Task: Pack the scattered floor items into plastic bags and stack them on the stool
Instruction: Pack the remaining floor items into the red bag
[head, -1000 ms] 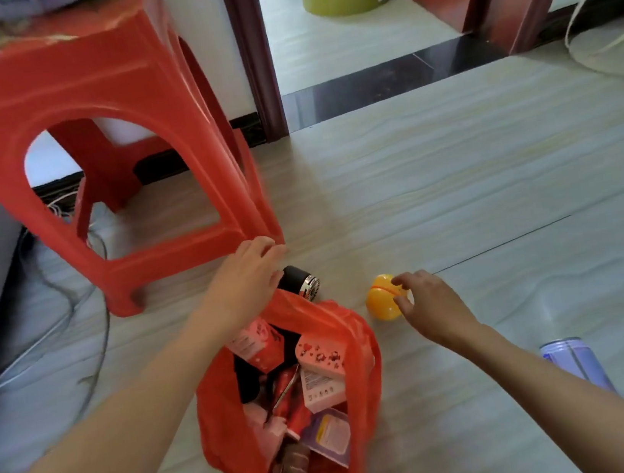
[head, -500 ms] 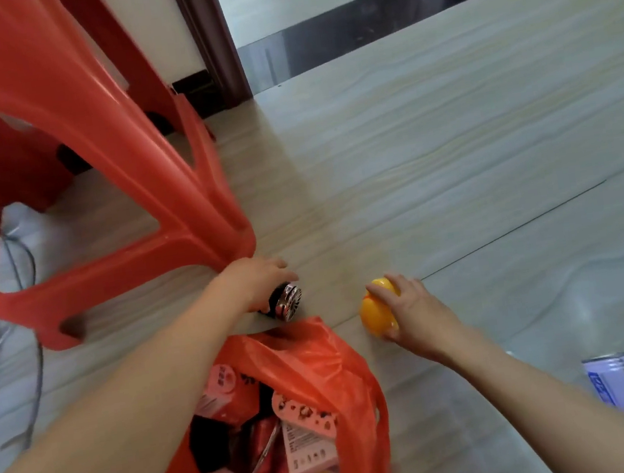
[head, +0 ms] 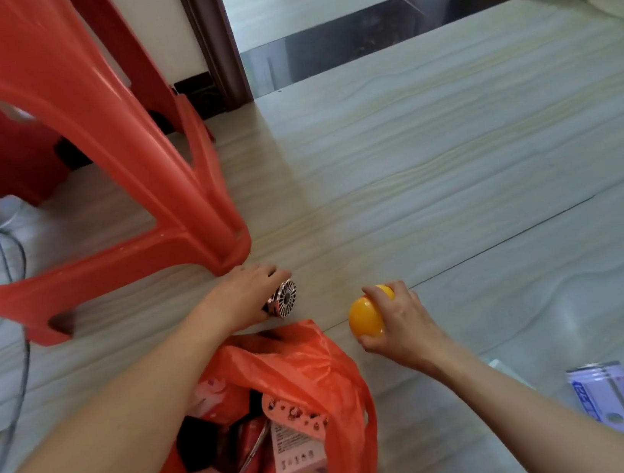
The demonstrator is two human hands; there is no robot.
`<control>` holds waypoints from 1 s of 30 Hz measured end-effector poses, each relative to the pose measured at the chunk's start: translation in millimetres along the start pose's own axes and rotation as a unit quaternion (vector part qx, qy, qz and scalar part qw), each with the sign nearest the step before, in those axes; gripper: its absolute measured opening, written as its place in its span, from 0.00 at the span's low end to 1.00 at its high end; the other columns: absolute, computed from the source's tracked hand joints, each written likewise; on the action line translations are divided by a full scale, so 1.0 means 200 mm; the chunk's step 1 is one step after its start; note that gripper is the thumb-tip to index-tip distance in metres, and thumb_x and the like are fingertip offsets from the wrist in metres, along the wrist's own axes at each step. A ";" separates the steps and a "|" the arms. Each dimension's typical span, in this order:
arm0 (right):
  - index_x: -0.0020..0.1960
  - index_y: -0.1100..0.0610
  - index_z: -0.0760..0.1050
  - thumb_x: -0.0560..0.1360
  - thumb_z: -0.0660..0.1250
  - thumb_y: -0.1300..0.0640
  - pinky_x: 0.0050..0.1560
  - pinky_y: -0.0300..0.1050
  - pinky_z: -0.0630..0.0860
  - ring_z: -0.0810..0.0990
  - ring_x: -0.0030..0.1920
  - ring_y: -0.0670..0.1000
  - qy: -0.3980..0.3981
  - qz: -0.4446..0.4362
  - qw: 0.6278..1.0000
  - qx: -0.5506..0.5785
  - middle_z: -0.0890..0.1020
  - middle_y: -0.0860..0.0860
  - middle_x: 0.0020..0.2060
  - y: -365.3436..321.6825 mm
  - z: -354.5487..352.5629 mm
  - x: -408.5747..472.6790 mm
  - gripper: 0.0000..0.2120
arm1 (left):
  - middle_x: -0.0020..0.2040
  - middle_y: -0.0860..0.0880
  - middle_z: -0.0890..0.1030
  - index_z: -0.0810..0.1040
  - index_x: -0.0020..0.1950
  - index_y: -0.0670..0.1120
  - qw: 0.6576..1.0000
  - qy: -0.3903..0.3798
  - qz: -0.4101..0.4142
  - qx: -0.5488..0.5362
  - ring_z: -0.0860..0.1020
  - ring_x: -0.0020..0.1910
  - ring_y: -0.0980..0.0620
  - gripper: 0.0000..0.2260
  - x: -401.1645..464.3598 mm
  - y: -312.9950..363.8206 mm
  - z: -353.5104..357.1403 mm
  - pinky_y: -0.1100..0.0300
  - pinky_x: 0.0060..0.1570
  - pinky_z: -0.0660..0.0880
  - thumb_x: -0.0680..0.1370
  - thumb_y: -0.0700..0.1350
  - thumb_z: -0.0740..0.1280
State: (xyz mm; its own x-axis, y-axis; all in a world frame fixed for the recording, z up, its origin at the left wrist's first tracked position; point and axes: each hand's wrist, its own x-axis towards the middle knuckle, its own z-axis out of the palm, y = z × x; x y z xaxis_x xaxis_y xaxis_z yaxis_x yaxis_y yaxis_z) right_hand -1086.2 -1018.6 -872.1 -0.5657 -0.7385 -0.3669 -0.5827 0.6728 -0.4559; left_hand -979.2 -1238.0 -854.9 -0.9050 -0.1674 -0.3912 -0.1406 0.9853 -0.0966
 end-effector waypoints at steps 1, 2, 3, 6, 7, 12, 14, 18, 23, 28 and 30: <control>0.72 0.51 0.60 0.68 0.70 0.47 0.63 0.50 0.69 0.67 0.64 0.60 0.007 0.001 1.000 0.010 0.64 0.57 0.64 -0.02 -0.03 -0.02 0.36 | 0.62 0.46 0.72 0.65 0.68 0.47 0.999 0.044 0.000 -0.021 0.71 0.61 0.44 0.27 -0.03 -0.01 -0.03 0.52 0.54 0.69 0.70 0.44 0.69; 0.72 0.50 0.61 0.68 0.70 0.47 0.63 0.50 0.69 0.67 0.63 0.59 0.015 0.000 1.000 0.022 0.64 0.57 0.64 -0.05 -0.06 -0.04 0.36 | 0.59 0.43 0.74 0.66 0.66 0.47 0.995 0.093 0.007 -0.036 0.73 0.58 0.42 0.28 -0.05 -0.01 -0.08 0.51 0.52 0.71 0.68 0.43 0.71; 0.72 0.50 0.61 0.68 0.71 0.47 0.63 0.50 0.68 0.67 0.63 0.59 0.025 -0.002 0.999 0.036 0.65 0.57 0.64 -0.08 -0.11 -0.06 0.36 | 0.55 0.41 0.75 0.67 0.63 0.46 0.991 0.127 0.016 -0.040 0.75 0.54 0.40 0.29 -0.08 -0.01 -0.13 0.50 0.48 0.73 0.65 0.42 0.73; 0.70 0.51 0.62 0.67 0.72 0.48 0.63 0.49 0.68 0.69 0.62 0.59 0.052 -0.015 0.995 0.079 0.66 0.57 0.62 -0.21 -0.25 -0.14 0.35 | 0.50 0.39 0.77 0.63 0.58 0.47 0.978 0.203 0.008 -0.054 0.77 0.49 0.38 0.33 -0.22 0.01 -0.32 0.48 0.41 0.77 0.60 0.41 0.77; 0.70 0.52 0.62 0.67 0.72 0.48 0.64 0.48 0.68 0.69 0.62 0.59 0.056 -0.019 0.994 0.090 0.66 0.58 0.61 -0.25 -0.30 -0.19 0.36 | 0.51 0.39 0.77 0.63 0.58 0.47 0.971 0.231 0.000 -0.058 0.77 0.49 0.38 0.33 -0.29 0.03 -0.39 0.48 0.41 0.77 0.60 0.41 0.78; 0.71 0.54 0.59 0.67 0.72 0.48 0.64 0.48 0.66 0.69 0.63 0.59 0.068 -0.044 0.991 0.104 0.67 0.58 0.63 -0.44 -0.47 -0.45 0.38 | 0.54 0.39 0.76 0.70 0.62 0.43 0.939 0.317 -0.067 -0.112 0.75 0.51 0.39 0.32 -0.70 0.17 -0.55 0.46 0.45 0.75 0.61 0.45 0.78; 0.71 0.54 0.59 0.67 0.72 0.48 0.63 0.47 0.66 0.69 0.63 0.58 0.076 -0.054 0.990 0.102 0.67 0.58 0.63 -0.50 -0.49 -0.55 0.38 | 0.54 0.41 0.75 0.70 0.63 0.44 0.925 0.325 -0.105 -0.169 0.74 0.52 0.41 0.31 -0.85 0.25 -0.50 0.48 0.48 0.74 0.63 0.49 0.76; 0.72 0.54 0.58 0.68 0.71 0.46 0.62 0.47 0.67 0.69 0.64 0.57 0.061 -0.096 0.990 0.080 0.67 0.57 0.64 -0.60 -0.46 -0.71 0.38 | 0.53 0.43 0.76 0.71 0.63 0.43 0.907 0.279 -0.147 -0.277 0.74 0.52 0.44 0.31 -1.05 0.44 -0.29 0.56 0.50 0.70 0.64 0.51 0.74; 0.72 0.54 0.57 0.65 0.67 0.39 0.62 0.50 0.69 0.67 0.63 0.57 0.050 -0.161 0.984 -0.053 0.67 0.56 0.64 -0.66 -0.30 -0.79 0.41 | 0.37 0.52 0.79 0.79 0.50 0.48 0.971 0.150 -0.144 -0.118 0.78 0.35 0.51 0.36 -1.14 0.60 0.01 0.57 0.34 0.75 0.47 0.63 0.73; 0.69 0.56 0.63 0.63 0.66 0.42 0.53 0.51 0.72 0.73 0.55 0.59 0.072 -0.202 0.971 -0.108 0.72 0.56 0.59 -0.67 -0.15 -0.74 0.38 | 0.42 0.48 0.81 0.80 0.49 0.45 0.961 0.174 -0.211 -0.039 0.78 0.43 0.47 0.32 -1.03 0.50 0.09 0.46 0.49 0.70 0.47 0.53 0.78; 0.63 0.55 0.67 0.57 0.66 0.41 0.42 0.52 0.77 0.78 0.47 0.59 0.088 -0.212 0.965 -0.130 0.77 0.57 0.51 -0.66 -0.09 -0.71 0.37 | 0.48 0.46 0.81 0.79 0.52 0.45 0.949 0.207 -0.235 -0.021 0.73 0.51 0.45 0.31 -1.02 0.45 0.10 0.46 0.54 0.65 0.50 0.46 0.77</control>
State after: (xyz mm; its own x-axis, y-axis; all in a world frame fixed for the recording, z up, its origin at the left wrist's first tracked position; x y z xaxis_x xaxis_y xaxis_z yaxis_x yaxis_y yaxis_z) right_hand -940.1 -1001.7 -746.5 -0.3213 -0.9462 -0.0388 -0.8971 0.3172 -0.3075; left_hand -799.3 -1115.2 -802.1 -0.8175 -0.5704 0.0804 -0.5759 0.8068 -0.1322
